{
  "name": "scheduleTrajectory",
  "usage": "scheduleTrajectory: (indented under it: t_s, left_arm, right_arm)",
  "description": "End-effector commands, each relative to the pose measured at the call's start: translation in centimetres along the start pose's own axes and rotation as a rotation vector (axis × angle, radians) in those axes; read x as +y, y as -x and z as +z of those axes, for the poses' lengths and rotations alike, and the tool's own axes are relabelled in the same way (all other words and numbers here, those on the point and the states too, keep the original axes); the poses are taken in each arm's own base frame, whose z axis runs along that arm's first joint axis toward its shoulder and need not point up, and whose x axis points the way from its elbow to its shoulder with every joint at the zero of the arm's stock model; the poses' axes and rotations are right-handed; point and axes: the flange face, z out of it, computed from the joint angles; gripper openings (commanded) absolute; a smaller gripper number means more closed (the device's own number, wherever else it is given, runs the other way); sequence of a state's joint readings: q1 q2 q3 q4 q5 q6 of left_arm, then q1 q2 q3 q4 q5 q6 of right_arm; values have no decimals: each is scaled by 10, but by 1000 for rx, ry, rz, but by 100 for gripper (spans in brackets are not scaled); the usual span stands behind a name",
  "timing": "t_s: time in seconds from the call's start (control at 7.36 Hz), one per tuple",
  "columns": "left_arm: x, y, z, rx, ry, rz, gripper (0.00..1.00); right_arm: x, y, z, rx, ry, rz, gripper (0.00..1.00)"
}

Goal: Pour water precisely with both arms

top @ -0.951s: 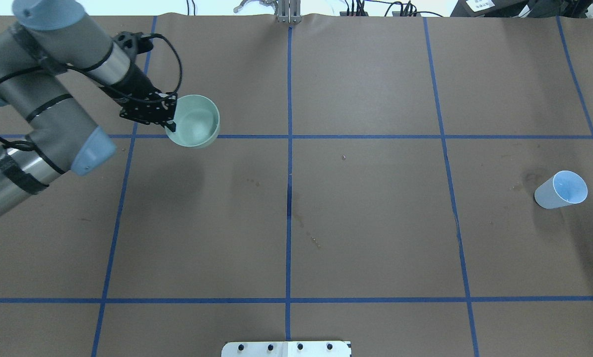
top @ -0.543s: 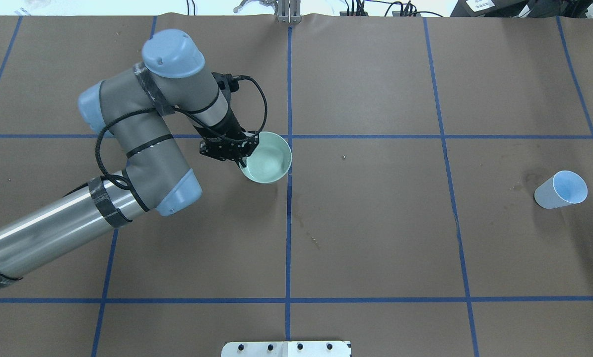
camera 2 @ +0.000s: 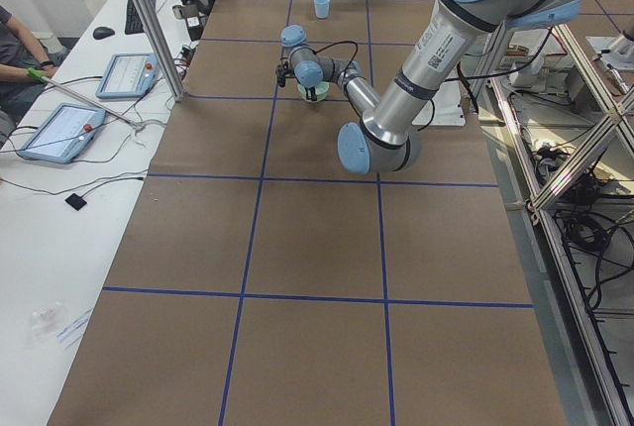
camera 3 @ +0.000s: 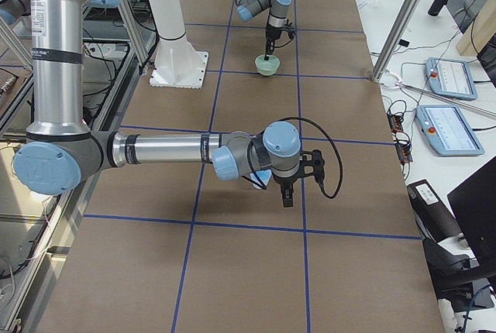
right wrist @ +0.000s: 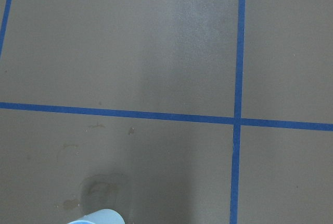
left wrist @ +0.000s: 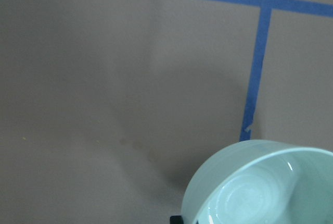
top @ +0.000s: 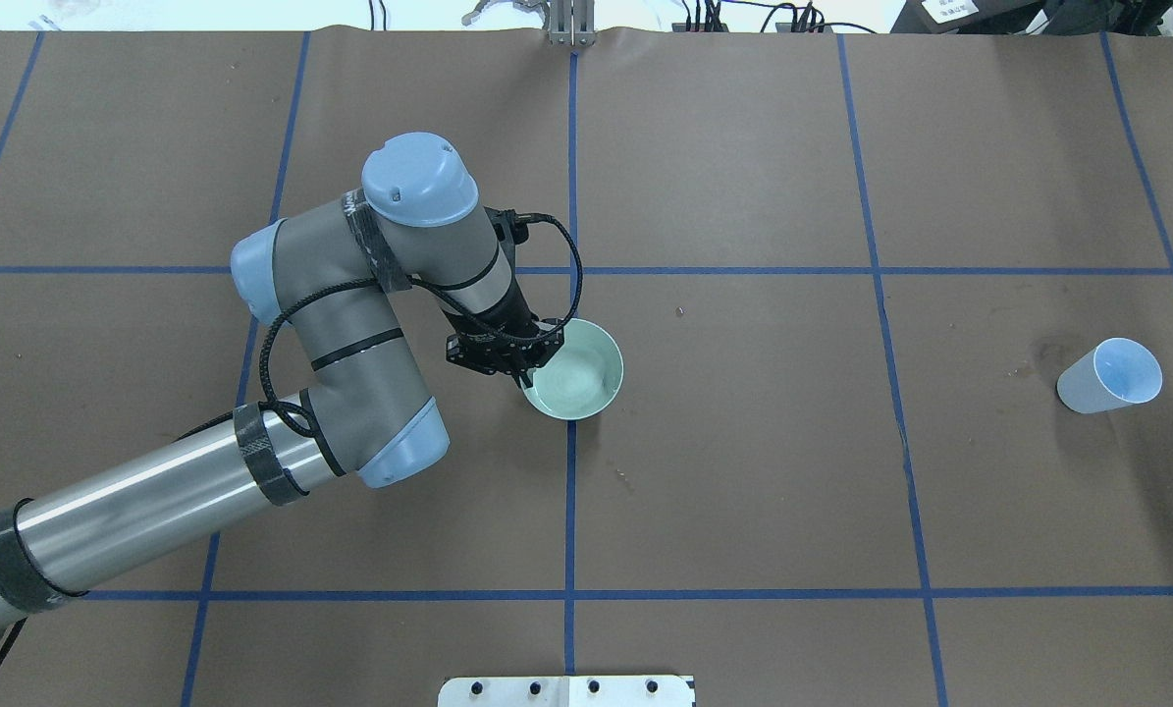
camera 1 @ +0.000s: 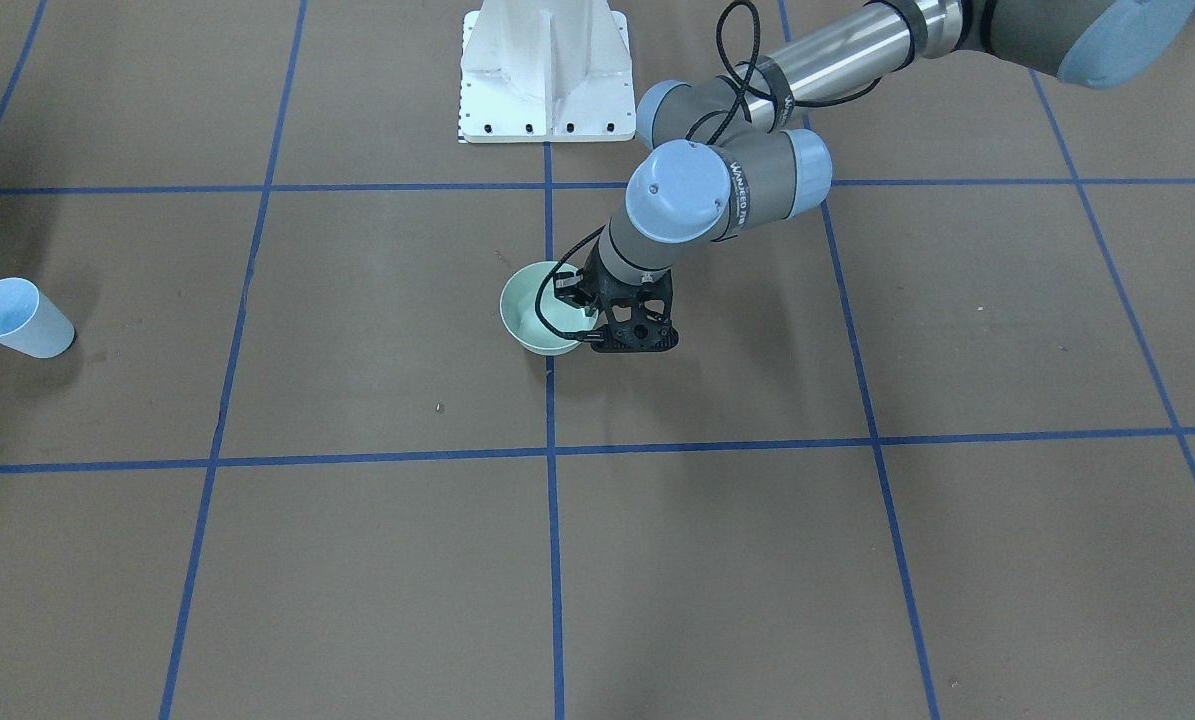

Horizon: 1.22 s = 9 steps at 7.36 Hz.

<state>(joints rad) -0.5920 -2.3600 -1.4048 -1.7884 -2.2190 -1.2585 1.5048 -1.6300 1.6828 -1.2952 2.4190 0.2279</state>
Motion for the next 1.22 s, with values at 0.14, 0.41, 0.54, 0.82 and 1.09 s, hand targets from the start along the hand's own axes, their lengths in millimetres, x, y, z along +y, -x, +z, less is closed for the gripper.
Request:
scheduleTrajectory:
  t_s: [0.14,0.41,0.54,0.82,1.09]
  left_arm:
    - [4,-4,16,-18,-4,8,52]
    - [-9,0,3,-9,-44,5,99]
    - [-25,4,-38,25,-90,-1,99]
    - [-36,42,-89,56,-149,-20,99]
    - [-42,47,-95,53,-164,-29,100]
  right_arm:
    - [0,0,0,0,2,3,100]
    - [-1,6,7,-4,16,-8,100]
    - [0,18,16,-9,30,-20,100]
    - [4,47,29,-37,62,-67,100]
    - [49,56,44,-91,-59,-297,100]
